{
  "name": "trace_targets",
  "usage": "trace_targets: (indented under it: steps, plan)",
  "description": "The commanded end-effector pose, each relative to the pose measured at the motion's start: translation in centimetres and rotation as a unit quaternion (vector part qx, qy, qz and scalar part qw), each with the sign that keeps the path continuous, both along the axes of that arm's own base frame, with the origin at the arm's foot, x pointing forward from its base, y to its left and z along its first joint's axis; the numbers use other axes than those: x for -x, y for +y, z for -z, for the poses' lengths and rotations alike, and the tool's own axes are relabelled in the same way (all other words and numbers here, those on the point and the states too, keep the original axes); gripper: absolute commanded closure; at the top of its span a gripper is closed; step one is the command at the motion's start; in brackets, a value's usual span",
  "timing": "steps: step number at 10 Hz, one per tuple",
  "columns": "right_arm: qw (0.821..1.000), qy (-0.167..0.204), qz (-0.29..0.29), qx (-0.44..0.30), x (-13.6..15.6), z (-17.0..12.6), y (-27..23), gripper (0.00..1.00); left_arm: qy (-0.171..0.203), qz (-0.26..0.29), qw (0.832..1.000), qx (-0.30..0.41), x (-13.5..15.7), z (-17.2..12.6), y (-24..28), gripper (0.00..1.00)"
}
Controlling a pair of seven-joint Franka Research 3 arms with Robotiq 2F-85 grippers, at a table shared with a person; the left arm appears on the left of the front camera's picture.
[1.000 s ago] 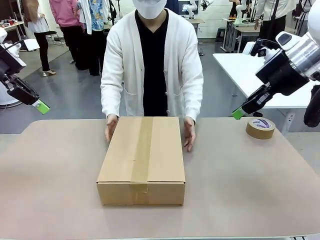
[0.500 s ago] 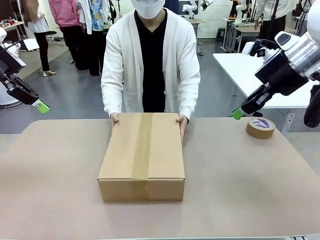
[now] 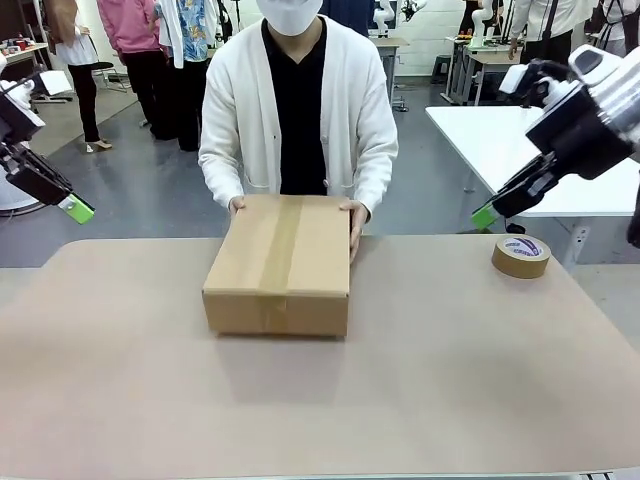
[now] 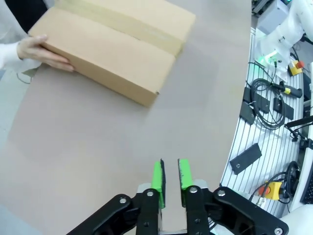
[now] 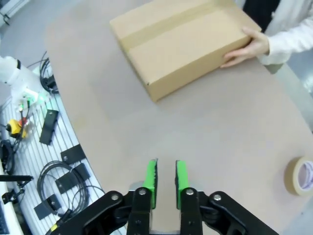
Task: Wrap the clocks to prevent damage.
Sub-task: After the human seals the box with tape, release both hands from the side flaps of the Package Box.
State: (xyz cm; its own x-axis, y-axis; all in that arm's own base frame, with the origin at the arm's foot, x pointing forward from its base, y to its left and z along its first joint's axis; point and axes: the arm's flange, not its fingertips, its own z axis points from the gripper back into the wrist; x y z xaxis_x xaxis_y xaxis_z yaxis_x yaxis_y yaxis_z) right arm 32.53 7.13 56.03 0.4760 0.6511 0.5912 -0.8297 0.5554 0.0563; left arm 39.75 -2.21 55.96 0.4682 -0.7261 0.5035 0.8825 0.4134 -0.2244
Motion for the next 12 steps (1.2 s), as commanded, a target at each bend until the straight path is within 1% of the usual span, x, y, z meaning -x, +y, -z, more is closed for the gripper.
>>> trace_targets:
  steps: [1,2,3,4,5,7,8,9,10,12]
  plan:
    - [1.000,0.013,0.021,0.009,1.1,-0.1,-1.2,0.00,0.009,-0.022,1.000,-0.021,0.7,-0.5,0.4,0.00]
    - [1.000,0.019,0.019,0.011,1.3,-0.2,-1.5,0.00,0.014,-0.024,0.999,-0.024,0.7,-0.3,0.5,0.00]
    - [0.999,0.028,0.015,0.010,1.4,-0.1,-1.9,0.16,0.017,-0.026,0.999,-0.026,1.0,-0.2,0.5,0.19]
    - [0.999,0.033,0.017,0.008,1.4,0.0,-2.2,0.06,0.016,-0.031,0.999,-0.030,1.1,-0.3,0.7,0.10]
    - [0.999,0.037,0.018,0.006,1.3,0.1,-2.5,0.00,0.016,-0.036,0.999,-0.035,1.0,-0.5,0.9,0.00]
    - [0.999,0.047,0.014,0.009,1.4,0.4,-2.6,0.00,0.021,-0.040,0.998,-0.039,1.3,-0.2,1.2,0.00]
    - [0.999,0.049,0.010,0.012,1.5,0.5,-2.5,0.00,0.025,-0.038,0.998,-0.045,1.3,0.0,1.1,0.13]
    - [0.999,0.052,0.006,0.015,1.7,0.5,-2.4,0.00,0.028,-0.036,0.998,-0.047,1.3,0.1,1.0,0.04]
    - [0.998,0.053,0.004,0.018,1.9,0.5,-2.3,0.00,0.030,-0.034,0.998,-0.051,1.3,0.1,1.0,0.00]
    - [0.998,0.057,0.004,0.022,2.3,0.5,-2.3,0.00,0.034,-0.040,0.997,-0.056,1.6,0.3,1.2,0.00]
